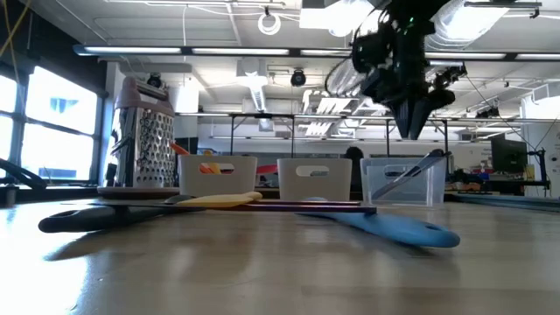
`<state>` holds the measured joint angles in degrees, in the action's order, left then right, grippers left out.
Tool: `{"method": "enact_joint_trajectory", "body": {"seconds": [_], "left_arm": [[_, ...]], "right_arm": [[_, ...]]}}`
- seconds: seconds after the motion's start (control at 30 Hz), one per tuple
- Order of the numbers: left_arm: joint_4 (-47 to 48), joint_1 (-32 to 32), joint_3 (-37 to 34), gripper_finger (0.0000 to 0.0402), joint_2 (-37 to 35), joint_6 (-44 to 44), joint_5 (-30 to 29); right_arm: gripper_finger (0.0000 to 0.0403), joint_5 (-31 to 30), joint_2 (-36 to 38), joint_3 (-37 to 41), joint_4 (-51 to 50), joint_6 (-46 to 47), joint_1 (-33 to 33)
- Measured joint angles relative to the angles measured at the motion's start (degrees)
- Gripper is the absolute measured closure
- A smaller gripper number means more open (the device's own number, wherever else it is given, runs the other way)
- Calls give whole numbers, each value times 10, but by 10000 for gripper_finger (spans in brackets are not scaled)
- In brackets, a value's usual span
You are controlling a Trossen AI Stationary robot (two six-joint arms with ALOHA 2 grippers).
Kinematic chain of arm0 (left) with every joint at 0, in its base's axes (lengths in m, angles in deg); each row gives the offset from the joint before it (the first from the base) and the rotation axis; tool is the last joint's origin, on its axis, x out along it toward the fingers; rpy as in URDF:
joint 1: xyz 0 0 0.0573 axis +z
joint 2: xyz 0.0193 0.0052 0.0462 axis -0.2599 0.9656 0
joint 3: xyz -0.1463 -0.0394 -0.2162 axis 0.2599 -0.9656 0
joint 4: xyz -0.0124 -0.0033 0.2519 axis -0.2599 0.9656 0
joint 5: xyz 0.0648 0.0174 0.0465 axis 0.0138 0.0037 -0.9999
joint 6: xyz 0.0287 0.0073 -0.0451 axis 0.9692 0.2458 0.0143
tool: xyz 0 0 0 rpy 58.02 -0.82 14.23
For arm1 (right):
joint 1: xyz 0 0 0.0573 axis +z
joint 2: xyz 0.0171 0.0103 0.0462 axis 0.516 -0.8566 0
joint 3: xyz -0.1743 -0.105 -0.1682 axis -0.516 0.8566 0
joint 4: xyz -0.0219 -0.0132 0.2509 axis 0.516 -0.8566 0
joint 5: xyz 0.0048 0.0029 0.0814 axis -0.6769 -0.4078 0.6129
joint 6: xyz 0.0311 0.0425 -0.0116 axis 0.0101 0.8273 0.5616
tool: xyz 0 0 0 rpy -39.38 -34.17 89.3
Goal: Pick & Place Kitchen Items
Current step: Put the yellow spatula into the left white bin
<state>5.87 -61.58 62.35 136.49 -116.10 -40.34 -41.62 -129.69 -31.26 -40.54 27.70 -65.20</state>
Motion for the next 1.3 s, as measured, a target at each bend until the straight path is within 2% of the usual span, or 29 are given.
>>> {"method": "enact_joint_trajectory", "body": {"seconds": [0.23, 0.47, 0.63, 0.8, 0.93, 1.07, 1.17, 1.3], "left_arm": [[-43, 0, 0, 218, 0, -13, 20], [-84, 0, 0, 218, 0, 7, 60], [-114, 13, 0, 218, 0, -45, 120], [-157, 70, 0, 218, 0, -121, 164], [-211, 120, 0, 218, 16, -132, 195], [-261, 164, 1, 218, 41, -148, 253], [-261, 196, 0, 218, 65, -182, 302], [-263, 242, 0, 218, 94, -239, 337]], "right_arm": [[298, -9, 123, 0, 25, 27, 88], [298, -8, 208, 0, 91, 56, 235], [298, -71, 220, 0, 105, 111, 343], [298, -140, 213, 9, 110, 145, 434], [298, -178, 204, 16, 110, 146, 481], [298, -225, 204, 16, 119, 121, 516], [298, -262, 206, 16, 127, 75, 534], [298, -258, 207, 16, 115, 6, 542]]}}
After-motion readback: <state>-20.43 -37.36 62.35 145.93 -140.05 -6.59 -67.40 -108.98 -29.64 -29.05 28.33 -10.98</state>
